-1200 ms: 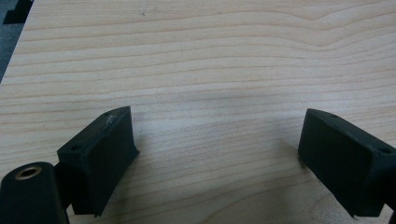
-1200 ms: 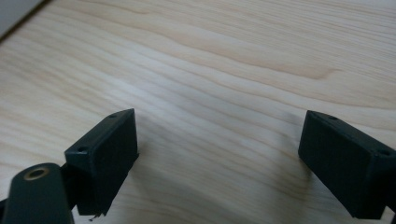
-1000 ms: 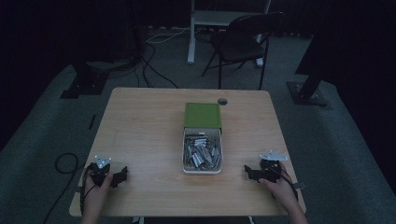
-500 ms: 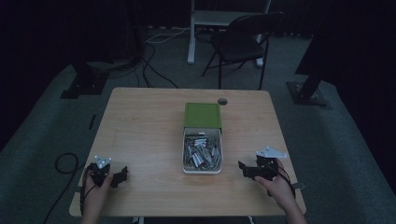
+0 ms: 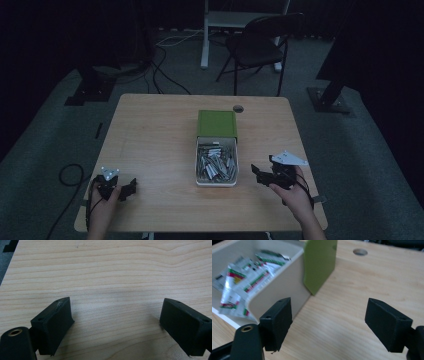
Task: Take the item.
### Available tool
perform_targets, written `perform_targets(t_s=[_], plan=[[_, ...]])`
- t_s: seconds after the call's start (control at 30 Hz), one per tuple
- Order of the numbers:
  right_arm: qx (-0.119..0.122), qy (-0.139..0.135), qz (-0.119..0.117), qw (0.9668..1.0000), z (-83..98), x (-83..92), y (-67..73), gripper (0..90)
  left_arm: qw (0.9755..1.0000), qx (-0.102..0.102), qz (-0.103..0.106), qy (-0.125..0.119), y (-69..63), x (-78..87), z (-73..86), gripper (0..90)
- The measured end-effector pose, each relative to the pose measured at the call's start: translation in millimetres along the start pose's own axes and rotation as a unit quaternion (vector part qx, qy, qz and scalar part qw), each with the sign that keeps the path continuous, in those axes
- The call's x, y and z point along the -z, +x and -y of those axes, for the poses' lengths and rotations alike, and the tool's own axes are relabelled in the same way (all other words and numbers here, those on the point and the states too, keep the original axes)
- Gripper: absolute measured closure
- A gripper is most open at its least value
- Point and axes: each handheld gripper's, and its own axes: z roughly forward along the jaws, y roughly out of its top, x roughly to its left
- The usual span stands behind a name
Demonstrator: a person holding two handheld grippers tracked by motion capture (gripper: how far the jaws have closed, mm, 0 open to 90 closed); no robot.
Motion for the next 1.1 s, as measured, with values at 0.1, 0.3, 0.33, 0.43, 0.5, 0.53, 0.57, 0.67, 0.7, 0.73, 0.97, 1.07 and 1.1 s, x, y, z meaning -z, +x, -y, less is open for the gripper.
perform_targets(t_s=[0.1, 0.3, 0.33, 0.43, 0.5, 0.53, 0.57, 0.67, 0.7, 0.73, 0.97, 1.07, 1.1], plan=[[0.007, -0.005, -0.002, 1.0, -6.1, 1.7, 3.8, 21.5, 1.0, 0.0, 0.0, 0.0, 0.0, 0.0, 0.0, 11.6], [0.038, -0.011, -0.017, 0.9991, -20.7, 1.9, 23.1, 24.0, 1.0, 0.0, 0.0, 0.0, 0.0, 0.0, 0.0, 11.6], [0.038, -0.012, -0.019, 0.999, -22.3, 1.8, 25.8, 24.7, 1.0, -0.001, 0.0, 0.0, 0.2, 0.0, 0.0, 11.6], [0.044, -0.017, -0.022, 0.9986, -26.8, 1.5, 32.8, 25.3, 1.0, 0.0, 0.0, 0.0, 0.1, 0.0, 0.0, 11.5], [0.047, -0.021, -0.03, 0.9982, -31.4, 0.8, 40.5, 25.8, 1.0, 0.0, 0.0, 0.0, 0.0, 0.0, 0.0, 11.6], [0.049, -0.023, -0.03, 0.9981, -32.5, 0.0, 43.1, 28.2, 1.0, 0.0, 0.0, 0.0, 0.0, 0.0, 0.0, 11.5], [0.051, -0.022, -0.03, 0.998, -33.6, -0.8, 46.1, 28.9, 1.0, 0.0, 0.0, 0.0, 0.1, 0.0, 0.0, 11.5], [0.058, -0.024, -0.035, 0.9974, -37.0, -4.4, 54.6, 29.0, 1.0, 0.0, 0.0, 0.0, 0.0, 0.0, 0.0, 11.6], [0.059, -0.024, -0.039, 0.9972, -38.2, -5.7, 58.1, 29.0, 1.0, 0.0, 0.0, 0.0, 0.0, 0.0, 0.0, 11.6], [0.062, -0.024, -0.041, 0.9969, -39.3, -7.2, 61.3, 29.0, 1.0, 0.0, 0.0, 0.0, 0.0, 0.0, 0.0, 11.6], [0.081, -0.017, -0.053, 0.9952, -44.0, -19.6, 83.0, 33.3, 1.0, 0.0, 0.0, 0.0, 0.0, 0.0, 0.0, 11.6], [0.086, -0.014, -0.058, 0.9945, -43.7, -24.3, 88.8, 33.7, 1.0, 0.0, 0.0, 0.0, 0.0, 0.0, 0.0, 11.5], [0.086, -0.012, -0.06, 0.9944, -42.3, -28.0, 95.0, 33.7, 1.0, 0.0, 0.0, 0.0, 0.0, 0.0, 0.0, 11.6]])
